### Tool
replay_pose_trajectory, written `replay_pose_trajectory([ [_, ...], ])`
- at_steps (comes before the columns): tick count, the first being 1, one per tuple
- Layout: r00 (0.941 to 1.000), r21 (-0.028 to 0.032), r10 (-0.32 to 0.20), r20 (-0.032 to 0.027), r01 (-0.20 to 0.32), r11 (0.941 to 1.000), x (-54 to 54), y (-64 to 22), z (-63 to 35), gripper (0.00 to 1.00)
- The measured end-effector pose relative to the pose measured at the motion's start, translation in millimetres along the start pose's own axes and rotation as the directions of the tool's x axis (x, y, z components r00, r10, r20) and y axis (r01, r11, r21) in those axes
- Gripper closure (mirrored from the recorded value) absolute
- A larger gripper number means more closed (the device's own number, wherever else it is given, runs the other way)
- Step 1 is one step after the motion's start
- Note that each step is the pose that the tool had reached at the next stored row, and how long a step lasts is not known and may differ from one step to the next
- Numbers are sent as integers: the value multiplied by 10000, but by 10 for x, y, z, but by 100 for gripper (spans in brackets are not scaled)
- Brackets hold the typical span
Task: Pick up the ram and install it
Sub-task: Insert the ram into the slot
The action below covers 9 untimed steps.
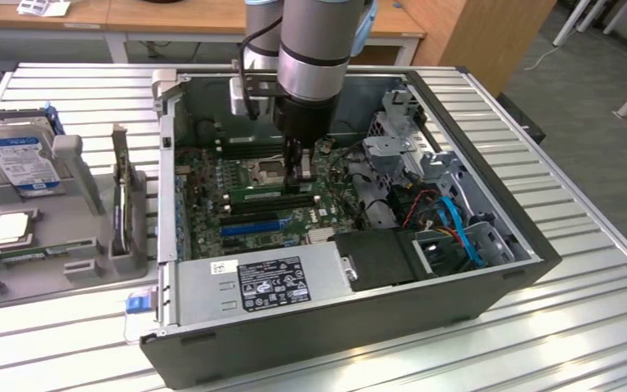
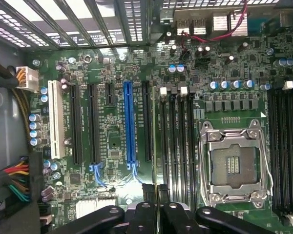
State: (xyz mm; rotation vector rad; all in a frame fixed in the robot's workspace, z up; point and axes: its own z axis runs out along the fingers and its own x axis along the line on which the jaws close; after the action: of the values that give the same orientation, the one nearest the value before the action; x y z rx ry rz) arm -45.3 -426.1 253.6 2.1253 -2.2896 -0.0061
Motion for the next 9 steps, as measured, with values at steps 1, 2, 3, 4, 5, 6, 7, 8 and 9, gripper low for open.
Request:
replay_pose_trajectory([
  [1, 10000, 0, 2, 2, -2, 10000, -12, 2, 5, 87],
  [2, 10000, 0, 6, 2, -6, 10000, -35, 3, 9, 87],
  [3, 10000, 2, 9, 5, -9, 10000, -58, 4, 12, 87],
  [4, 10000, 1, 13, 3, -13, 10000, -79, 6, 14, 87],
  [5, 10000, 2, 17, 5, -17, 10000, -102, 7, 17, 87],
  [6, 10000, 2, 20, 3, -20, 10000, -118, 9, 18, 87],
  [7, 10000, 1, 21, 2, -21, 10000, -121, 9, 18, 87],
  [8, 10000, 1, 19, 3, -19, 10000, -121, 8, 18, 87],
  [9, 10000, 1, 20, 3, -20, 10000, -121, 9, 18, 87],
])
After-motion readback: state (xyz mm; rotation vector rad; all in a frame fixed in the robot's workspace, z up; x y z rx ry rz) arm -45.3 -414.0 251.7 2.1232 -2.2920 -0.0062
